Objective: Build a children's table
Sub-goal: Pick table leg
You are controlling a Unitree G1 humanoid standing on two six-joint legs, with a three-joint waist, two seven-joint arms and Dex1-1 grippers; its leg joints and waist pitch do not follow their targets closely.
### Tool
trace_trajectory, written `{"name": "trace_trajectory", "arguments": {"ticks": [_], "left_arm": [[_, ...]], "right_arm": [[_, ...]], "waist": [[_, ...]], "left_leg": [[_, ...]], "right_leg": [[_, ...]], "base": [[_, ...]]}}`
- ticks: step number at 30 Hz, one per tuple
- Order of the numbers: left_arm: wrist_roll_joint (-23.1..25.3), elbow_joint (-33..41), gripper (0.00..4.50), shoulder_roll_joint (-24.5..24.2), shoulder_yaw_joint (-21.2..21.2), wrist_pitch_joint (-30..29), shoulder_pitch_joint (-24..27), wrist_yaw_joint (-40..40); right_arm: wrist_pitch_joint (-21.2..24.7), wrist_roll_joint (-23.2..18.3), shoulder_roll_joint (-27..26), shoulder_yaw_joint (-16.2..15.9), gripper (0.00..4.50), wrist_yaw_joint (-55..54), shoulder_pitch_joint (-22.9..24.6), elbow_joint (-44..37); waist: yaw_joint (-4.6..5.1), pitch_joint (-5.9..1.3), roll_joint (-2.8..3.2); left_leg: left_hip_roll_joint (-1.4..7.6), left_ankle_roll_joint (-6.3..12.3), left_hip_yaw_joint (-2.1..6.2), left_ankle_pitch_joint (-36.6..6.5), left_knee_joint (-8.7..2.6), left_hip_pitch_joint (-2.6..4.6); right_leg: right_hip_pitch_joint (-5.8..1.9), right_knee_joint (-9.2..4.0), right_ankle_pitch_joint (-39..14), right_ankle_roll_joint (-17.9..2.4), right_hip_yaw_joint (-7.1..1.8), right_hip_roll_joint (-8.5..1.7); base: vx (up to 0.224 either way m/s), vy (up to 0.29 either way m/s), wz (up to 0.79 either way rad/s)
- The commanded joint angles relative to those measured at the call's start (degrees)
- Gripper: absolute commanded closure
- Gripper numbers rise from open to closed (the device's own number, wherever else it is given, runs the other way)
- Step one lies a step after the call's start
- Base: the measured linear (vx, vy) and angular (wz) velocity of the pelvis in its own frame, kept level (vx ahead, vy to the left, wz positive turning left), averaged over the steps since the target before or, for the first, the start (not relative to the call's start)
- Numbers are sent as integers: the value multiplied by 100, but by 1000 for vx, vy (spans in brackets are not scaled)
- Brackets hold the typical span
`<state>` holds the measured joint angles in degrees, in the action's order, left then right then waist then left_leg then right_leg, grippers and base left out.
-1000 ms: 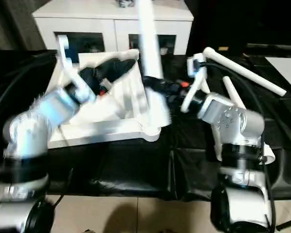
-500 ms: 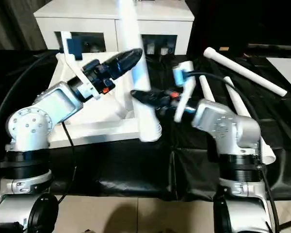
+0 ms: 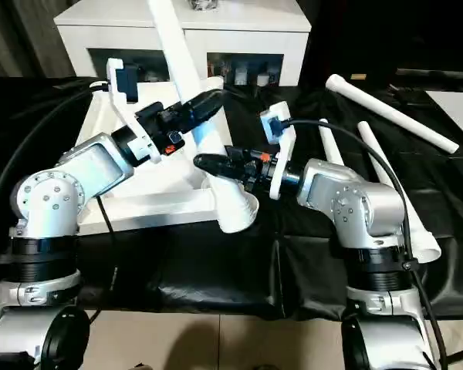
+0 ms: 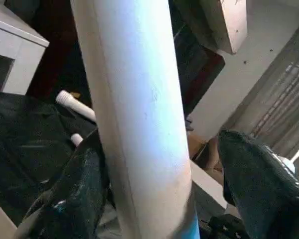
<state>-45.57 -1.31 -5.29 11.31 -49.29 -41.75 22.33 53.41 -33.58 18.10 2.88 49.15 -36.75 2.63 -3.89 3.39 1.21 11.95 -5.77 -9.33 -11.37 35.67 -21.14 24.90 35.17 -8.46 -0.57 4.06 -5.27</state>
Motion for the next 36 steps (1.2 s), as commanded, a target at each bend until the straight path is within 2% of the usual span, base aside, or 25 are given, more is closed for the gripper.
{"name": "trace_trajectory", "arguments": {"ticks": [1,4,5,7,9,13,14,18,19,24,25,30,31,32,36], "left_arm": [[-124,-16,125,-37,8,-109,-137,40],[-147,6,162,-30,5,-130,-132,45],[-160,10,170,-29,-12,-139,-133,71],[-156,8,179,-25,-24,-133,-133,83],[-147,-3,214,-24,-60,-138,-125,125],[-137,21,231,-50,-126,-153,-86,199],[-145,33,253,-57,-137,-159,-75,216],[-127,119,266,-200,-254,-202,21,438],[-118,127,268,-220,-257,-202,35,450],[-79,139,269,-270,-209,-140,56,436],[-32,140,269,-306,-199,-89,61,437],[-34,195,269,-489,-200,-27,108,605],[-33,214,269,-519,-206,-14,115,646],[-31,228,269,-542,-212,-1,120,682],[43,329,270,-711,-418,73,144,984]], "right_arm": [[-82,12,56,-22,269,-14,5,-147],[-99,9,78,-35,269,-13,5,-133],[-110,1,91,-64,269,-2,5,-134],[-113,-4,95,-76,269,5,8,-139],[-117,-10,98,-97,269,4,17,-150],[-137,1,92,-134,269,1,12,-140],[-144,1,99,-145,269,6,14,-140],[-148,-11,134,-204,269,19,14,-157],[-146,-17,138,-207,269,19,10,-157],[-169,-19,149,-229,269,23,-17,-139],[-211,6,156,-246,269,24,-36,-117],[-399,139,155,-340,270,-34,-115,-30],[-411,151,148,-347,214,-43,-131,-9],[-418,158,143,-352,214,-48,-144,9],[-373,192,219,-499,174,69,-231,110]], "waist": [[-24,-471,28],[-23,-471,27],[-19,-467,6],[-24,-464,10],[-24,-465,12],[-18,-466,13],[-18,-465,15],[-19,-466,15],[-18,-462,-5],[-19,-460,-13],[-16,-459,-39],[-18,-457,-41],[-16,-459,-38],[-9,-455,-60],[-5,-455,-41]], "left_leg": [[-29,149,-46,-812,-407,-2],[-31,145,-46,-817,-407,-2],[-31,152,-50,-839,-408,-2],[-30,154,-47,-836,-409,-8],[-29,159,-48,-808,-408,-8],[-30,155,-51,-813,-408,-3],[-31,156,-51,-818,-407,-6],[-29,157,-49,-818,-411,-2],[-26,154,-49,-828,-415,-2],[-26,143,-53,-797,-413,-10],[-26,145,-55,-782,-413,-14],[-25,137,-56,-743,-415,-17],[-23,135,-56,-739,-413,-11],[-23,142,-60,-745,-416,-13],[-17,129,-59,-736,-417,-12]], "right_leg": [[-456,-392,-1183,-1121,-147,-128],[-459,-390,-1181,-1128,-146,-127],[-459,-398,-1207,-1126,-145,-124],[-463,-397,-1267,-1104,-145,-132],[-457,-399,-1276,-1094,-148,-132],[-452,-401,-1242,-1101,-147,-128],[-454,-399,-1244,-1105,-148,-128],[-452,-389,-1232,-1109,-149,-127],[-452,-394,-1270,-1100,-149,-130],[-453,-393,-1340,-1064,-156,-137],[-454,-398,-1348,-1051,-156,-136],[-446,-388,-1405,-1012,-159,-142],[-439,-387,-1419,-1005,-160,-143],[-438,-391,-1430,-997,-161,-138],[-438,-381,-1410,-1006,-168,-144]], "base": [[0,0,0],[0,0,0],[0,0,0],[0,0,0],[0,0,0],[0,0,0],[0,0,0],[0,0,0],[0,0,0],[0,0,0],[0,0,0],[0,0,0],[0,0,0],[0,0,0],[0,0,0]]}}
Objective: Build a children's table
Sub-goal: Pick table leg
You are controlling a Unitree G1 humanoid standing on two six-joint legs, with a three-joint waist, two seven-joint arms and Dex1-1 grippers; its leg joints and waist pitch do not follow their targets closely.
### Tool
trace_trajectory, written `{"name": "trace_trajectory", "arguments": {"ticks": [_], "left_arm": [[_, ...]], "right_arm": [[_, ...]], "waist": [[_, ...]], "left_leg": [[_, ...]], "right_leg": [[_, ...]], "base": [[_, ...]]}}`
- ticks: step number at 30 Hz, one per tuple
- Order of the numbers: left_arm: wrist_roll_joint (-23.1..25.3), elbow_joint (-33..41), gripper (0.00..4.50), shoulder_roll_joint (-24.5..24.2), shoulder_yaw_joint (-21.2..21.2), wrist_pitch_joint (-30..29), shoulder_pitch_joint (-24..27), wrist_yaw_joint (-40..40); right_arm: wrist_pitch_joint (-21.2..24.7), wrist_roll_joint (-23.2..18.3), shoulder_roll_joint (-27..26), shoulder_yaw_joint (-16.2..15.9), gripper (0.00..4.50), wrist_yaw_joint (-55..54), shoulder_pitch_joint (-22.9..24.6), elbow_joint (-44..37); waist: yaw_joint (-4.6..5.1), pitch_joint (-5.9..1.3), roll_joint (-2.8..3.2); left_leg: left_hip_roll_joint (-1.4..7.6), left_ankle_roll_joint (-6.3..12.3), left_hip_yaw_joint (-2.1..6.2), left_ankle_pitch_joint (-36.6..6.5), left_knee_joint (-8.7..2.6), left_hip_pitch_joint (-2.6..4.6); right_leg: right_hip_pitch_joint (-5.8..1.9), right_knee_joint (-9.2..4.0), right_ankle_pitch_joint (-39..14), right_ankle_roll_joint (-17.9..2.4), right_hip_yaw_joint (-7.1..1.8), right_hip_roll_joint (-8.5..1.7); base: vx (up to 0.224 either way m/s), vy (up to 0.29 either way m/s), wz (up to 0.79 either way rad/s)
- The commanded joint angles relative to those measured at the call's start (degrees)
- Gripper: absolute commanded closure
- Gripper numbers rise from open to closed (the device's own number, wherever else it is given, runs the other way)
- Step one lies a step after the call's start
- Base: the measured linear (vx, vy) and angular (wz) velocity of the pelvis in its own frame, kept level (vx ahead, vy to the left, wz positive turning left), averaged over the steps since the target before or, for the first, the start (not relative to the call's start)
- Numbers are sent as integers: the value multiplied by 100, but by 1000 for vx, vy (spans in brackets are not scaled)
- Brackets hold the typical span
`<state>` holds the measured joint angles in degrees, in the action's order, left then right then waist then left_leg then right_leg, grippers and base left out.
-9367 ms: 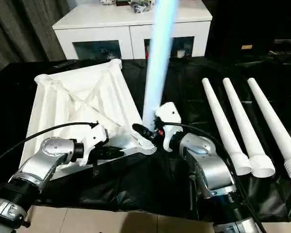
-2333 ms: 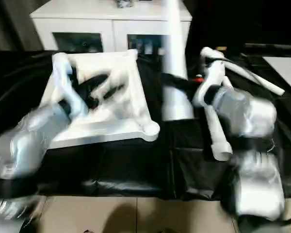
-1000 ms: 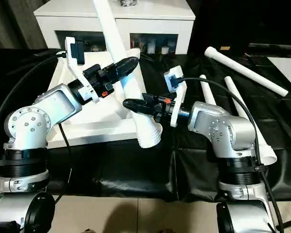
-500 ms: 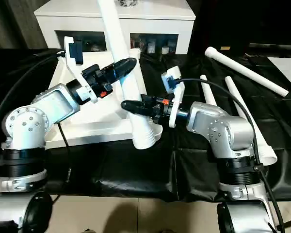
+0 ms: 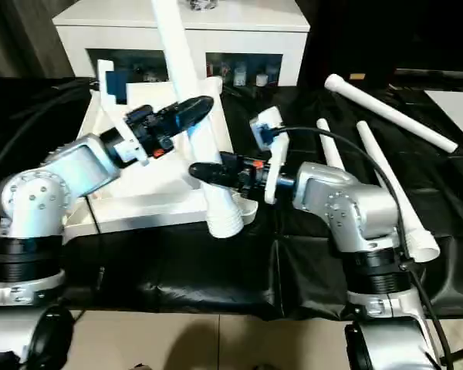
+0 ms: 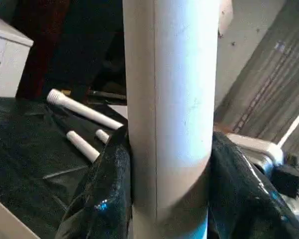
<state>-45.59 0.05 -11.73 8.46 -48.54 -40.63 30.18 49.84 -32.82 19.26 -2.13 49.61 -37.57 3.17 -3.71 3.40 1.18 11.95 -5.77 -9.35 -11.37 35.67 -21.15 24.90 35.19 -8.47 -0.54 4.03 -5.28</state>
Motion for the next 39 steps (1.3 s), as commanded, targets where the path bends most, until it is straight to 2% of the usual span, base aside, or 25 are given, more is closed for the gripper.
{"name": "trace_trajectory", "arguments": {"ticks": [1,3,7,9,11,16,20,25,26,29,32,39], "left_arm": [[46,194,270,-67,-132,-3,32,199],[93,276,270,-193,-327,28,43,474],[102,284,270,-286,-429,52,-6,660],[157,208,270,-378,-538,115,-111,883],[178,159,271,-394,-567,131,-166,951],[192,103,271,-415,-640,200,-223,1129],[208,68,271,-400,-667,249,-241,1200],[238,17,271,-401,-683,283,-261,1301],[241,4,271,-407,-693,292,-265,1329],[231,-6,271,-423,-702,300,-265,1381],[223,-9,271,-432,-710,294,-265,1431],[245,-50,271,-424,-695,310,-279,1476]], "right_arm": [[-15,116,103,3,165,23,-149,55],[55,150,195,-129,159,137,-221,135],[206,84,294,-229,159,302,-291,193],[329,59,469,-447,159,598,-336,210],[366,50,522,-518,159,697,-350,225],[423,32,586,-654,159,880,-377,243],[429,25,644,-760,159,1006,-366,205],[435,23,658,-782,159,1056,-346,175],[437,25,656,-778,188,1070,-347,179],[423,3,653,-774,201,1091,-349,200],[425,-37,647,-780,239,1118,-351,204],[430,-34,633,-790,263,1152,-334,191]], "waist": [[-22,-459,-39],[-27,-453,-45],[-25,-452,-41],[-25,-451,-36],[-26,-454,-51],[-26,-462,-35],[-21,-460,-46],[-26,-463,-41],[-25,-463,-22],[-24,-470,-30],[-27,-474,-29],[-29,-469,-34]], "left_leg": [[-16,126,-54,-728,-416,-12],[-21,130,-62,-742,-416,-10],[-23,125,-63,-748,-413,-11],[-20,130,-62,-773,-413,-6],[-19,127,-63,-714,-407,-21],[-14,123,-60,-710,-403,-16],[-17,134,-62,-704,-399,-26],[-16,132,-64,-718,-396,-18],[-20,135,-62,-699,-395,-17],[-19,143,-63,-702,-391,-18],[-11,144,-60,-679,-394,-11],[-21,146,-63,-690,-391,-19]], "right_leg": [[-443,-373,-1385,-1010,-164,-143],[-440,-379,-1423,-1004,-167,-143],[-444,-371,-1380,-1044,-171,-141],[-445,-373,-1415,-1035,-171,-139],[-453,-363,-1343,-1060,-177,-147],[-454,-357,-1306,-1108,-175,-147],[-465,-351,-1268,-1141,-175,-146],[-459,-358,-1330,-1126,-176,-145],[-454,-355,-1305,-1130,-175,-139],[-462,-354,-1247,-1145,-173,-139],[-462,-337,-1158,-1199,-174,-140],[-467,-349,-1251,-1169,-174,-141]], "base": [[0,0,0],[0,0,0],[0,0,0],[0,0,0],[0,0,0],[0,0,0],[0,0,0],[0,0,0],[0,0,0],[0,0,0],[0,0,0],[0,0,0]]}}
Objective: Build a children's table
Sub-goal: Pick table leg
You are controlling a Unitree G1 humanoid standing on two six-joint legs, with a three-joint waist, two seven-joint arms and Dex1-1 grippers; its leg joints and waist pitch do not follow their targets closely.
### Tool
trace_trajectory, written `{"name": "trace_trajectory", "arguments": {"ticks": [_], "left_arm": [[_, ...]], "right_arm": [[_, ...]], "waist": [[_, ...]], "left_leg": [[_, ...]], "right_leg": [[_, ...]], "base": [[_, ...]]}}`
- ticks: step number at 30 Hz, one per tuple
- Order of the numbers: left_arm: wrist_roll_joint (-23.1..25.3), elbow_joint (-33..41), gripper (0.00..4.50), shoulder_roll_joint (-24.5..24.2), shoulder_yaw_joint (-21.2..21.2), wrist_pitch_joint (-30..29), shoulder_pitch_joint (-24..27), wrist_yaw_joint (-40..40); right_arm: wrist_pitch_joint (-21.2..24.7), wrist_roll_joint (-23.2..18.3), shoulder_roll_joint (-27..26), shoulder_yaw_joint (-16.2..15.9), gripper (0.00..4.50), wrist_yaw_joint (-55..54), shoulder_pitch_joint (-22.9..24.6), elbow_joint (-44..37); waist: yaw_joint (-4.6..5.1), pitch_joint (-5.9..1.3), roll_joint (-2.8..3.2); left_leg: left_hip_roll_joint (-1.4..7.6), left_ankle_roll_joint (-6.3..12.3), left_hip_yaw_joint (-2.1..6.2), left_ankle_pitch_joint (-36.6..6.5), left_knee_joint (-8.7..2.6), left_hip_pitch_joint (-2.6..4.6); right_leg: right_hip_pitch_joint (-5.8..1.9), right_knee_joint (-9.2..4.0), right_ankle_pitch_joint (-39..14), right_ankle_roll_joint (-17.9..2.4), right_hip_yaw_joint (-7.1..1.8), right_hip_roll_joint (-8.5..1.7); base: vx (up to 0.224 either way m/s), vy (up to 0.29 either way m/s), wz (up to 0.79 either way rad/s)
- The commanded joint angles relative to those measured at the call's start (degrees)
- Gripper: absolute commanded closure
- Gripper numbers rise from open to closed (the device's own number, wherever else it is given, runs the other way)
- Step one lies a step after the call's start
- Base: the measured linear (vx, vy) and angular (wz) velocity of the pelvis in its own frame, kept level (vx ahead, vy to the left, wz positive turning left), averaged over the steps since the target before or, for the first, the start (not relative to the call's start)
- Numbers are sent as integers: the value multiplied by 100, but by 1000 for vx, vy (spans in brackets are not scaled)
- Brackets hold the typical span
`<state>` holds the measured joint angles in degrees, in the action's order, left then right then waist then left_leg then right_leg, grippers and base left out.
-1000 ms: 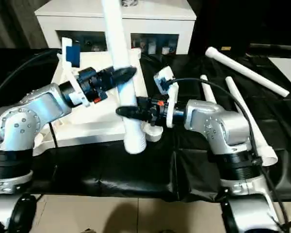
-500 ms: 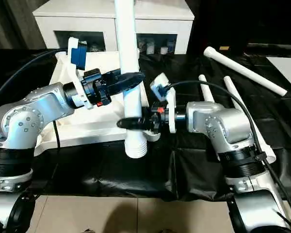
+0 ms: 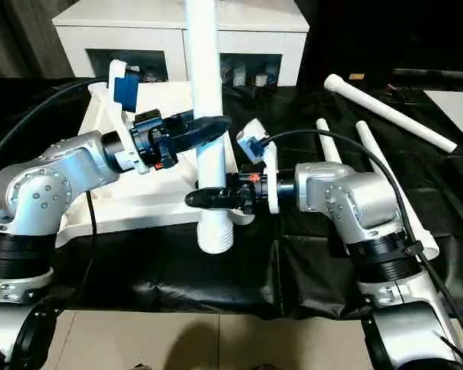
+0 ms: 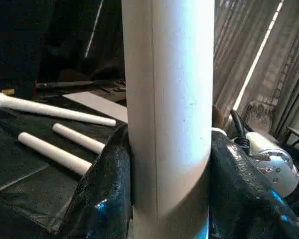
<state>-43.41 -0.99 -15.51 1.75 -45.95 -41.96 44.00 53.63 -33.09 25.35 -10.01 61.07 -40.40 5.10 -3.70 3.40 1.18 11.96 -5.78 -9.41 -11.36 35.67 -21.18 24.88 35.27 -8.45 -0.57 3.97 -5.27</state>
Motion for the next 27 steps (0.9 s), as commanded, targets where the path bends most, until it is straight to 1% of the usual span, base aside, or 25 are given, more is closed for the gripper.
{"name": "trace_trajectory", "arguments": {"ticks": [1,2,3,4,5,6,7,8,11,12,13,14,15,16,17,18,19,20,21,22,23,24,25,26,27], "left_arm": [[37,33,271,-43,-14,70,-153,98],[41,24,271,-41,-10,79,-157,99],[119,-27,271,-16,26,143,-179,-35],[119,-27,271,-16,26,143,-179,-35],[37,-92,215,8,113,51,-201,-105],[6,-113,201,9,141,26,-205,-107],[32,-149,201,-14,152,46,-191,-105],[88,-211,198,-53,165,106,-142,-89],[155,-262,166,-127,155,196,-57,9],[280,-309,159,-191,107,353,2,102],[466,-368,156,-278,41,603,101,253],[540,-393,154,-319,11,718,150,328],[691,-445,154,-387,-70,883,205,391],[1055,-581,133,-508,-291,1290,303,485],[1309,-687,117,-585,-449,1570,357,539],[1643,-828,117,-702,-726,1901,421,656],[1839,-925,116,-772,-902,2102,451,736],[2016,-1034,113,-810,-1081,2267,475,777],[2324,-1285,104,-862,-1435,2593,524,942],[2636,-1598,121,-904,-1807,2903,545,1132],[2852,-1851,145,-913,-2007,3139,519,1185],[2992,-2015,145,-899,-2074,3298,497,1230],[2992,-2015,144,-899,-2074,3298,497,1230],[3147,-2267,157,-878,-2160,3453,435,1274],[3262,-2519,177,-847,-2224,3594,377,1379]], "right_arm": [[49,-3,21,-1,264,8,-44,-1],[49,-4,21,0,264,8,-43,0],[46,0,18,12,264,-17,-33,-5],[46,0,18,12,265,-17,-33,-5],[26,19,8,44,265,-85,-17,1],[12,34,1,62,265,-128,-10,10],[-55,110,-23,114,265,-276,3,58],[-176,268,-81,225,266,-584,3,211],[-407,489,-136,316,267,-921,-6,400],[-527,607,-172,378,267,-1132,-21,538],[-739,770,-209,447,267,-1404,-19,688],[-857,847,-221,473,267,-1525,-13,747],[-915,873,-254,535,267,-1651,-5,800],[-1048,949,-293,602,267,-1850,9,881],[-1126,990,-320,645,267,-1980,15,936],[-1235,1068,-347,674,267,-2138,19,1021],[-1321,1126,-365,683,267,-2236,16,1088],[-1428,1205,-371,673,267,-2327,17,1147],[-1665,1332,-381,668,267,-2454,25,1253],[-1914,1416,-385,673,267,-2490,48,1332],[-1985,1473,-362,651,267,-2505,64,1348],[-2027,1518,-361,646,267,-2505,67,1372],[-2027,1518,-361,646,267,-2505,67,1372],[-2022,1540,-356,649,267,-2501,93,1345],[-2012,1544,-361,663,267,-2499,119,1313]], "waist": [[-32,-473,-21],[-28,-471,-24],[-33,-472,-8],[-27,-471,-14],[-27,-478,-21],[-28,-478,-20],[-28,-477,-19],[-24,-472,-13],[-5,-474,-6],[-9,-474,14],[-7,-472,55],[6,-476,30],[10,-481,37],[8,-478,52],[19,-484,58],[31,-485,56],[17,-489,55],[32,-489,74],[23,-494,81],[19,-493,77],[31,-489,102],[32,-499,92],[27,-503,83],[25,-505,92],[33,-499,166]], "left_leg": [[-15,138,-55,-687,-390,-10],[-16,138,-55,-688,-390,-13],[-13,132,-52,-700,-391,-3],[-13,139,-56,-697,-391,-6],[-15,140,-55,-674,-387,-9],[-19,141,-56,-658,-386,-9],[-24,139,-57,-654,-385,-6],[-27,108,-55,-647,-389,-17],[-34,33,-56,-747,-393,-1],[-32,28,-51,-745,-396,4],[-26,3,-44,-744,-401,7],[-33,-30,-54,-744,-400,10],[-36,-46,-54,-740,-401,12],[-37,0,-42,-766,-410,14],[-34,-3,-39,-828,-415,25],[-36,-12,-50,-831,-409,29],[-35,12,-41,-815,-414,29],[-34,-4,-48,-816,-414,23],[-25,-20,-43,-792,-413,29],[-33,-10,-48,-787,-416,30],[-41,-4,-56,-864,-412,39],[-38,-14,-58,-867,-410,41],[-43,1,-50,-842,-412,28],[-37,11,-50,-758,-408,16],[-41,6,-43,-794,-406,20]], "right_leg": [[-461,-356,-1233,-1173,-170,-142],[-462,-355,-1220,-1176,-170,-140],[-458,-350,-1209,-1188,-168,-141],[-457,-358,-1188,-1189,-170,-136],[-466,-342,-1096,-1222,-170,-137],[-466,-342,-1076,-1228,-171,-136],[-462,-348,-1092,-1220,-170,-134],[-461,-352,-1145,-1205,-168,-139],[-451,-364,-1334,-1123,-162,-137],[-449,-370,-1334,-1120,-161,-138],[-435,-378,-1334,-1115,-163,-151],[-435,-385,-1280,-1118,-161,-139],[-444,-367,-1218,-1136,-162,-136],[-433,-395,-1188,-1105,-156,-128],[-442,-378,-1186,-1072,-154,-127],[-449,-360,-1137,-1075,-160,-121],[-447,-376,-1133,-1073,-159,-133],[-444,-357,-1119,-1053,-163,-131],[-438,-345,-1025,-1094,-166,-140],[-434,-357,-982,-1117,-167,-138],[-426,-373,-964,-1120,-169,-127],[-445,-344,-893,-1140,-175,-129],[-463,-338,-841,-1157,-179,-133],[-473,-318,-681,-1237,-187,-146],[-470,-316,-691,-1256,-183,-142]], "base": [[0,0,0],[0,0,0],[0,0,0],[0,0,0],[0,0,0],[0,0,0],[0,0,0],[0,0,0],[0,0,0],[0,0,0],[0,0,0],[0,0,0],[0,0,0],[0,0,0],[0,0,0],[0,0,0],[0,0,0],[0,0,0],[0,0,0],[0,0,0],[0,0,0],[0,0,0],[0,0,0],[0,0,0],[0,0,0]]}}
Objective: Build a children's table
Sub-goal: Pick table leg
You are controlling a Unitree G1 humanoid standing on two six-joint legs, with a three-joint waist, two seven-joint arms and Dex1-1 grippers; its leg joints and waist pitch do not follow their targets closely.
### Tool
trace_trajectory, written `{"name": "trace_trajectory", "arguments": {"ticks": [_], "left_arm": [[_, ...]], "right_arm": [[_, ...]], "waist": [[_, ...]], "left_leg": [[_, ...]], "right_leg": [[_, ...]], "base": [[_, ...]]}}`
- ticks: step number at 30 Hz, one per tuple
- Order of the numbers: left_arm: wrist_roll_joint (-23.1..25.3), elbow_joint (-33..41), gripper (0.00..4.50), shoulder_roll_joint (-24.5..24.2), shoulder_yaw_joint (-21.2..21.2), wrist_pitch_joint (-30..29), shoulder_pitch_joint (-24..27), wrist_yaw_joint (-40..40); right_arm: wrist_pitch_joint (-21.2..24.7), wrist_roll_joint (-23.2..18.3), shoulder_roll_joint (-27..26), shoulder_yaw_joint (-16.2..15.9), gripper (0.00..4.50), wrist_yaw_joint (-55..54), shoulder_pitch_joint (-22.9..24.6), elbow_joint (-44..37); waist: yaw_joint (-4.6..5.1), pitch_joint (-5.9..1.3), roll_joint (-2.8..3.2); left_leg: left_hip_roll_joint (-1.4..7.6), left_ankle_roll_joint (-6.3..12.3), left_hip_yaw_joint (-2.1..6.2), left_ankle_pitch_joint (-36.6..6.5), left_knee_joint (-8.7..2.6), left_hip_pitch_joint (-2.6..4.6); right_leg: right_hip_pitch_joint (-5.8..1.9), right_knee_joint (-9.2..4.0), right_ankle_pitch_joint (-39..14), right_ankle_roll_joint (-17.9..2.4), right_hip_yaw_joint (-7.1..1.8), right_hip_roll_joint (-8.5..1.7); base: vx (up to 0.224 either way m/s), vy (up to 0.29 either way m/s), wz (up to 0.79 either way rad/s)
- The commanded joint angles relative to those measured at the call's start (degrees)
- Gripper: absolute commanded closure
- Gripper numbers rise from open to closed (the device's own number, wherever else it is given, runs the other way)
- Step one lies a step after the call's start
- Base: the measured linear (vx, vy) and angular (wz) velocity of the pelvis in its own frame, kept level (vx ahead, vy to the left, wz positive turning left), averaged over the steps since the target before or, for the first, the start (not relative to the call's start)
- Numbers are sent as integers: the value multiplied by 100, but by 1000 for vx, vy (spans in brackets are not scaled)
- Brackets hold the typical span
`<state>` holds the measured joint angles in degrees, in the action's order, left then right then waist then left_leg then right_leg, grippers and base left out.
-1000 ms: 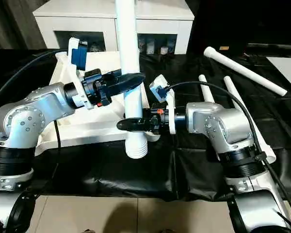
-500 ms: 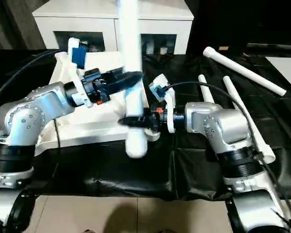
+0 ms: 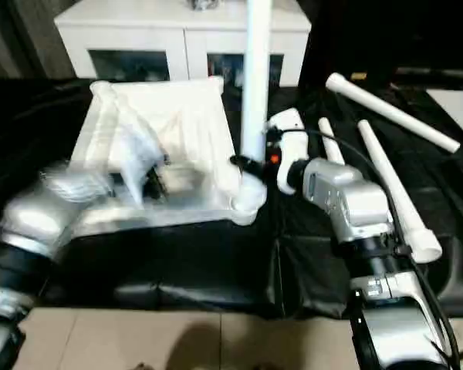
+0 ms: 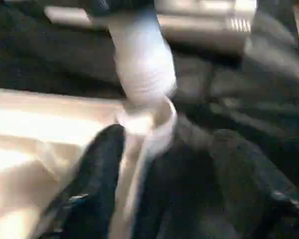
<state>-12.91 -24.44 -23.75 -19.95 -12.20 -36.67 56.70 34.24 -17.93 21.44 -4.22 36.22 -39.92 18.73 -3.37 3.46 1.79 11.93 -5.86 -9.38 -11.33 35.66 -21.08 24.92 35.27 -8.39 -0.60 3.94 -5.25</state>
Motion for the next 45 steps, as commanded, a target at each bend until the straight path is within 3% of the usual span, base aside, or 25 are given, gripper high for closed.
{"name": "trace_trajectory", "arguments": {"ticks": [1,3,6,8,14,15,16,20,24,29,33,38,40,43,44,45], "left_arm": [[321,-416,191,15,-101,360,-210,178],[491,-845,195,97,-188,584,-308,207],[700,-1439,236,192,-290,941,-458,118],[867,-1934,244,279,-357,1182,-602,-2],[1134,-2817,296,482,-273,1634,-918,-53],[1198,-3001,308,517,-265,1722,-1000,-85],[1217,-3058,319,528,-262,1749,-1027,-97],[1300,-3545,340,607,-229,1926,-1248,-45],[1378,-3742,375,594,-252,1989,-1314,117],[1473,-4038,414,590,-202,2104,-1406,247],[1541,-4146,445,569,-217,2188,-1408,330],[1439,-3879,450,388,-116,2153,-1067,541],[1251,-3212,450,204,-35,1940,-609,752],[1114,-2514,450,48,-12,1746,-185,907],[1050,-1964,450,-71,-23,1631,146,948],[1044,-1908,450,-83,-24,1620,180,949]], "right_arm": [[-86,27,26,93,267,-19,96,-74],[-97,24,41,85,267,-7,155,-126],[-194,51,50,75,267,13,202,-114],[-214,68,50,86,267,30,241,-148],[-186,89,49,91,267,64,308,-226],[-189,94,57,78,267,80,327,-249],[-191,96,60,74,267,85,333,-257],[-157,89,80,52,267,145,378,-356],[-149,100,93,39,267,178,390,-372],[-138,101,97,42,267,223,398,-398],[-122,101,87,51,267,229,397,-426],[120,-220,30,244,267,330,403,-666],[393,-471,84,272,267,547,461,-939],[538,-585,124,241,267,680,512,-1099],[604,-634,128,208,267,727,554,-1194],[611,-638,128,204,267,732,559,-1204]], "waist": [[12,-506,71],[14,-505,94],[21,-516,86],[16,-512,130],[24,-525,118],[20,-532,174],[26,-533,141],[10,-541,168],[15,-529,166],[7,-536,147],[22,-538,136],[66,-523,147],[79,-506,140],[107,-495,173],[106,-496,171],[102,-500,179]], "left_leg": [[-56,29,-55,-858,-402,10],[-56,47,-55,-902,-405,14],[-62,80,-58,-947,-396,8],[-65,94,-50,-976,-395,-7],[-65,153,-49,-901,-390,-10],[-52,136,-40,-909,-390,5],[-59,158,-49,-911,-384,1],[-57,201,-39,-902,-385,-7],[-54,195,-44,-998,-391,6],[-51,210,-43,-950,-391,4],[-45,236,-36,-885,-394,-14],[-40,296,-41,-944,-400,-20],[-5,291,-25,-1007,-427,-33],[17,245,-44,-1181,-441,19],[21,211,-46,-1225,-444,25],[36,179,-34,-1228,-451,28]], "right_leg": [[-486,-341,-746,-1247,-177,-134],[-490,-357,-789,-1255,-181,-138],[-503,-366,-864,-1270,-178,-137],[-514,-385,-1108,-1207,-170,-152],[-507,-402,-1005,-1234,-165,-136],[-506,-380,-974,-1259,-165,-148],[-510,-394,-912,-1280,-166,-141],[-530,-376,-801,-1362,-160,-152],[-514,-405,-979,-1356,-156,-152],[-520,-389,-825,-1418,-164,-157],[-540,-374,-738,-1450,-162,-167],[-542,-385,-836,-1466,-158,-168],[-565,-365,-927,-1478,-160,-185],[-484,-410,-1241,-1414,-162,-171],[-469,-412,-1332,-1387,-168,-174],[-476,-394,-1326,-1386,-173,-187]], "base": [[0,0,0],[0,0,0],[0,0,0],[0,0,0],[0,0,0],[0,0,0],[0,0,0],[0,0,0],[0,0,0],[0,0,0],[0,0,0],[0,0,0],[0,0,0],[0,0,0],[0,0,0],[0,0,0]]}}
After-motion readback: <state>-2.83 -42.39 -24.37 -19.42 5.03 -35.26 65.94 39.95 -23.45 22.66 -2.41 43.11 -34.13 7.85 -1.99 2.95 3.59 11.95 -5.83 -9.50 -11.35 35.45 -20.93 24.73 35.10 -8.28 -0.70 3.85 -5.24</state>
